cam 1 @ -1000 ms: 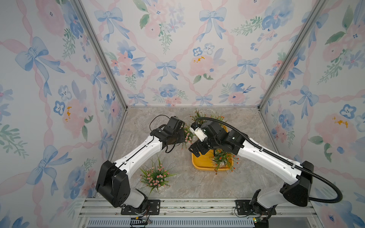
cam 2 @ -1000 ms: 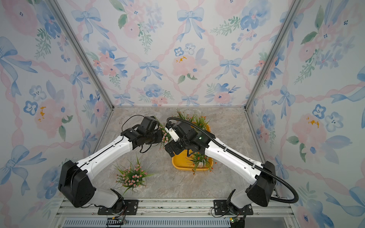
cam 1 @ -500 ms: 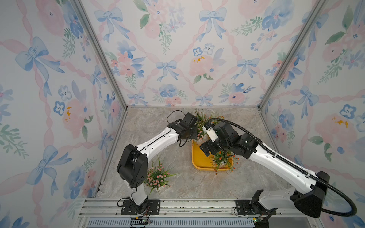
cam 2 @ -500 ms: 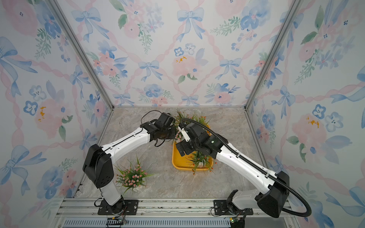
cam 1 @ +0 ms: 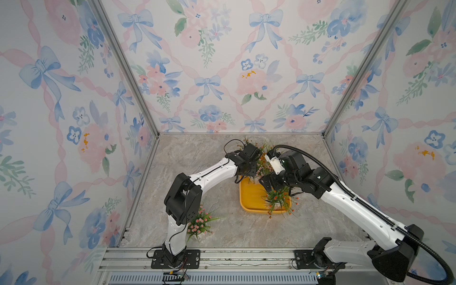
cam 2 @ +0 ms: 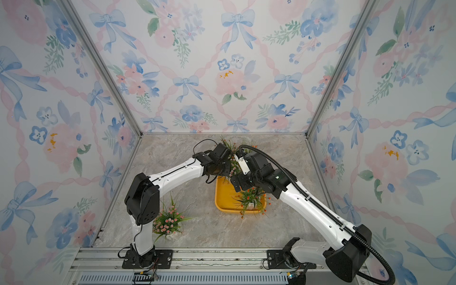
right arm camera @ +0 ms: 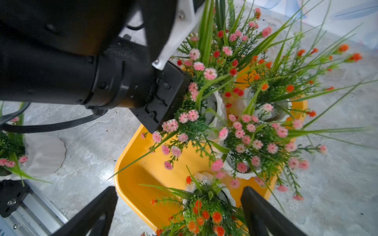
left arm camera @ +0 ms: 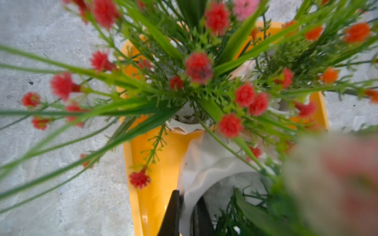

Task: Put the potted gypsophila into the storage box
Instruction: Place the baby's breath potted plant at the storage box.

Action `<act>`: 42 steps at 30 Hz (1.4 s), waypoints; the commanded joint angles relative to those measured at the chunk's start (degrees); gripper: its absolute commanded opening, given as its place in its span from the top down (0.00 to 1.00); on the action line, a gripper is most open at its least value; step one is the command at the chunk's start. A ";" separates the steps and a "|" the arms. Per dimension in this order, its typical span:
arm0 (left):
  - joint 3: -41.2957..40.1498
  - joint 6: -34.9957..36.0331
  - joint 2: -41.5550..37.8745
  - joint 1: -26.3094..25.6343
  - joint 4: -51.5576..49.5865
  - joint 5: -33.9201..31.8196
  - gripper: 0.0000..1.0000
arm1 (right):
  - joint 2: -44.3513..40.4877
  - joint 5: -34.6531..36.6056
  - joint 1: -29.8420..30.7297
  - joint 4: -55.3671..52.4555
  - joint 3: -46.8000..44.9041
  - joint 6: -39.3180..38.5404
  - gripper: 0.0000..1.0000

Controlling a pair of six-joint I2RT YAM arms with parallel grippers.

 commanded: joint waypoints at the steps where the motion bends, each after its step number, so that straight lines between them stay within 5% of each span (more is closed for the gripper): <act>1: 3.84 1.73 1.39 -0.71 -1.55 -2.96 1.00 | 1.35 -1.46 0.12 -0.17 -0.16 -2.06 0.03; 42: 7.72 0.94 9.34 -1.09 -6.48 -8.94 0.99 | 2.39 3.86 5.00 -0.58 -2.33 -0.19 0.03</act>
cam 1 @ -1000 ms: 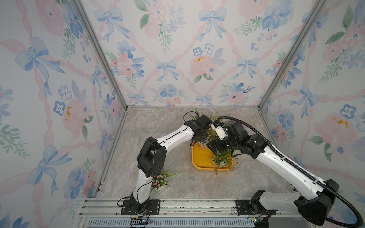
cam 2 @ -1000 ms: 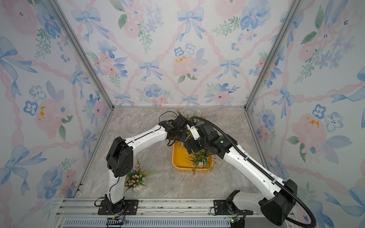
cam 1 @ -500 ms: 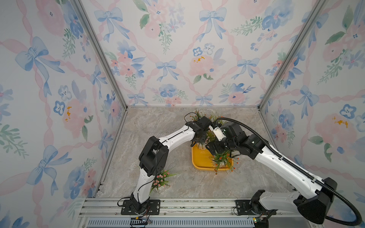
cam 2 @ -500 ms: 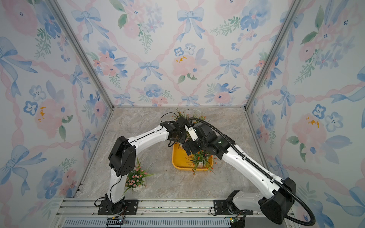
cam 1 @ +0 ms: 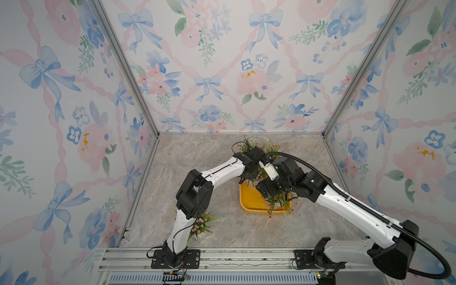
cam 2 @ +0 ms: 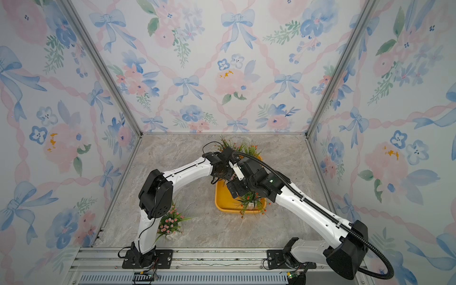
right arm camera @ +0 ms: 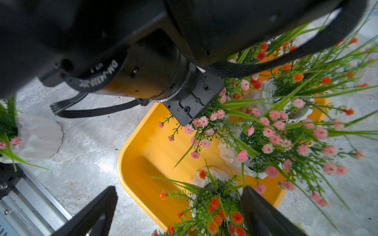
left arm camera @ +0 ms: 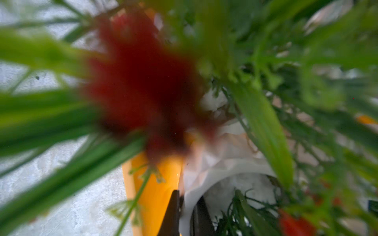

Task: Put the potted gypsophila into the storage box
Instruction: Place the baby's breath potted plant at the storage box.

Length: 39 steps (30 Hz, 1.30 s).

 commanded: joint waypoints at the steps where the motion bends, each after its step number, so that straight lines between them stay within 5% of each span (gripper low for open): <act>1: 1.64 -1.54 1.35 -0.04 0.31 -3.12 0.98 | 1.78 1.17 0.05 -0.97 0.14 -0.78 0.03; 22: 1.33 -2.69 -3.85 -0.22 0.31 -3.00 0.40 | 3.01 -1.16 -1.90 -0.69 1.48 -2.22 0.03; 32: -4.60 -3.84 -14.63 0.15 0.37 -6.25 0.28 | 5.50 -2.69 -0.96 0.12 4.44 -0.59 0.03; 39: -15.82 -7.70 -28.53 2.02 0.48 -9.39 0.21 | 10.46 -2.53 2.90 -0.14 9.01 0.09 0.03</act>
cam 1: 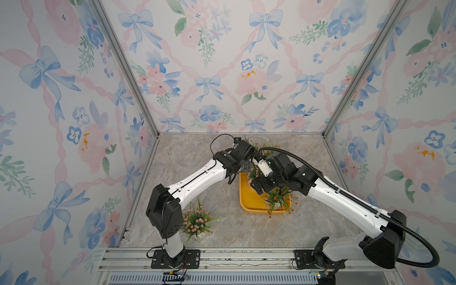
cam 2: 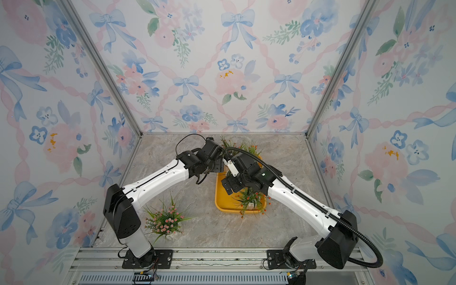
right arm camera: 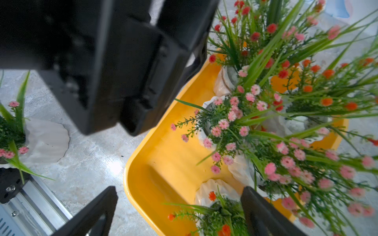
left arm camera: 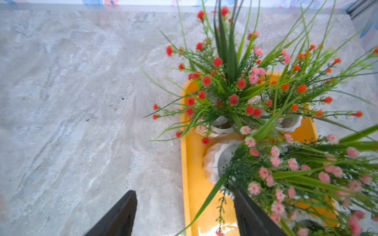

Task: Put the potted gypsophila into the storage box
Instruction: Place the baby's breath potted plant at the storage box, then adjust the baby's breath potted plant at the center of the board.

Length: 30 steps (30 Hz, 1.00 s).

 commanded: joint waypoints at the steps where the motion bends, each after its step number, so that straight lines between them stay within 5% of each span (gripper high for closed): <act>1: -5.60 -3.42 -7.59 1.52 -0.83 -3.38 0.20 | 4.17 -0.32 2.58 -0.27 3.66 0.89 0.03; 9: -21.15 -8.62 -31.51 7.70 -0.89 -3.77 0.02 | 12.52 -0.75 7.27 -0.25 11.92 1.94 0.03; 13: -28.97 -11.09 -41.69 11.91 -0.89 -1.92 0.02 | 14.63 -0.35 9.56 1.67 13.44 5.74 0.03; 30: -38.99 -11.83 -57.94 15.88 -9.77 5.58 0.03 | 12.51 9.42 18.07 8.97 5.65 20.76 0.03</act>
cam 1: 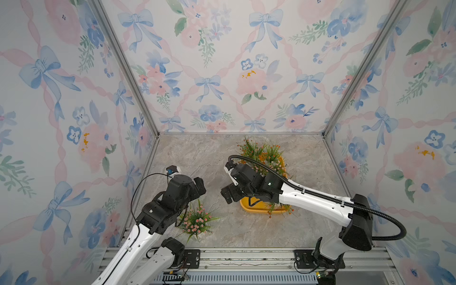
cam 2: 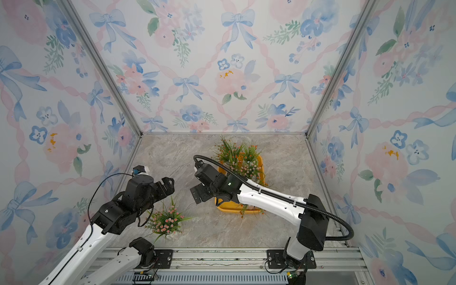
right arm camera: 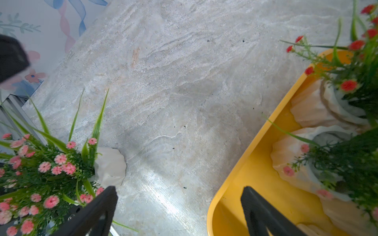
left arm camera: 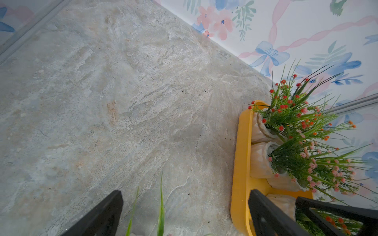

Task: Put the potted gypsophila into the storage box
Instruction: Adjust the baby's breath potted plant at the center of the board.

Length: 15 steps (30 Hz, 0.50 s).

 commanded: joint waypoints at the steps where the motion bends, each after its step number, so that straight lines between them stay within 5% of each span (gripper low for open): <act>1: -1.15 -1.41 -2.54 0.45 -6.53 1.99 0.03 | -0.74 3.46 1.37 0.98 -1.60 3.76 0.03; 15: -6.86 -5.04 -11.47 0.42 -17.44 7.03 0.04 | -1.29 8.73 3.76 3.69 -4.98 8.74 0.03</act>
